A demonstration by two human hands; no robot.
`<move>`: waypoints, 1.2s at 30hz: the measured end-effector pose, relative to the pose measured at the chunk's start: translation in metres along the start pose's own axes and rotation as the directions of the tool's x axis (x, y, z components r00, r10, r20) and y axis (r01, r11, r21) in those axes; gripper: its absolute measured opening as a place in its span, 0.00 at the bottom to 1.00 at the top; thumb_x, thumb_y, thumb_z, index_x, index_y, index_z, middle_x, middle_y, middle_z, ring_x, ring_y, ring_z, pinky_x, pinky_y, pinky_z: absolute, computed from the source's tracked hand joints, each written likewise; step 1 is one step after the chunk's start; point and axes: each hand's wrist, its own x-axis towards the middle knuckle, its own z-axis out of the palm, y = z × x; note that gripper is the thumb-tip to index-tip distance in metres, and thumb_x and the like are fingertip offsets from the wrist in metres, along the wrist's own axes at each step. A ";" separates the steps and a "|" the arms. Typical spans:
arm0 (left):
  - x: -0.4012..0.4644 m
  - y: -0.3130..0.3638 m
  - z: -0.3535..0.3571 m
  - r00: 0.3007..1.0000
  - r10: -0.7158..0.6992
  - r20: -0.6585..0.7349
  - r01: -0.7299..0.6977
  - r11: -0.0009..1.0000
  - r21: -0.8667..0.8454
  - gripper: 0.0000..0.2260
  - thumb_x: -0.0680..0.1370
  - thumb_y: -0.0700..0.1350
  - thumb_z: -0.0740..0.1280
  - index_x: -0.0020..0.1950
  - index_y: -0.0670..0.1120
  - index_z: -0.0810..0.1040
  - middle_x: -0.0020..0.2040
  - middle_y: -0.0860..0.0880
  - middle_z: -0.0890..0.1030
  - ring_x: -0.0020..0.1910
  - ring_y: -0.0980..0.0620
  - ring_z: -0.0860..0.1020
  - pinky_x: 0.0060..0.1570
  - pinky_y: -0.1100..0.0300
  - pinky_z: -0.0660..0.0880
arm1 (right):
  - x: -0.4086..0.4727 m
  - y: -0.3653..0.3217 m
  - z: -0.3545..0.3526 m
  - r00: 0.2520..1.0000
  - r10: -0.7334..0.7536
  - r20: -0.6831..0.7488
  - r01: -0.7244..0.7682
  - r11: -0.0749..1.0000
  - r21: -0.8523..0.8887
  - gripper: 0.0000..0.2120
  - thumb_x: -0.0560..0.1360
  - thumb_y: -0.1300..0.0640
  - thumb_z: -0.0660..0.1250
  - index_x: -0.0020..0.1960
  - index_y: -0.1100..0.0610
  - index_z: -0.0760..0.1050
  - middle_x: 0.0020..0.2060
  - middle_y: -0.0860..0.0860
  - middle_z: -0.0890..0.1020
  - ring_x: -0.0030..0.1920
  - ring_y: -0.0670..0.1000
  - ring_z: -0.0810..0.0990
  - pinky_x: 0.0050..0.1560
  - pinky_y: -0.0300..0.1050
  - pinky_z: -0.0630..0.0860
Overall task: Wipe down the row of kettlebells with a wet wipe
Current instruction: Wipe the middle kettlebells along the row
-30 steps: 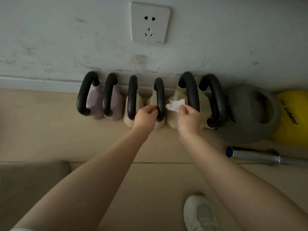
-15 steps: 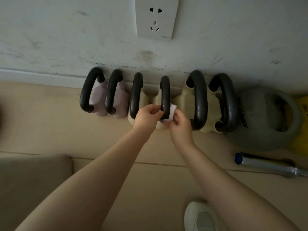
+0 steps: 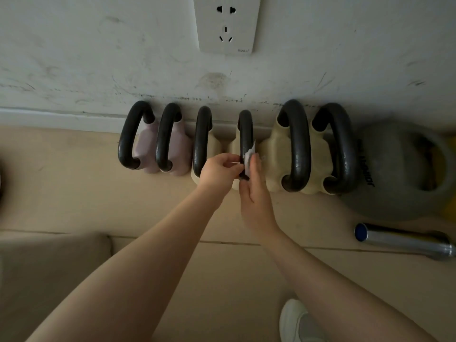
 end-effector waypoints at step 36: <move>0.008 0.023 -0.002 0.952 -0.301 -0.052 0.274 0.917 -0.290 0.24 0.80 0.57 0.50 0.48 0.42 0.78 0.47 0.45 0.81 0.45 0.46 0.78 0.52 0.53 0.74 | 0.142 -0.041 -0.062 0.822 -0.156 0.548 0.549 0.477 -0.687 0.22 0.81 0.47 0.49 0.64 0.56 0.73 0.69 0.50 0.70 0.73 0.49 0.58 0.69 0.49 0.60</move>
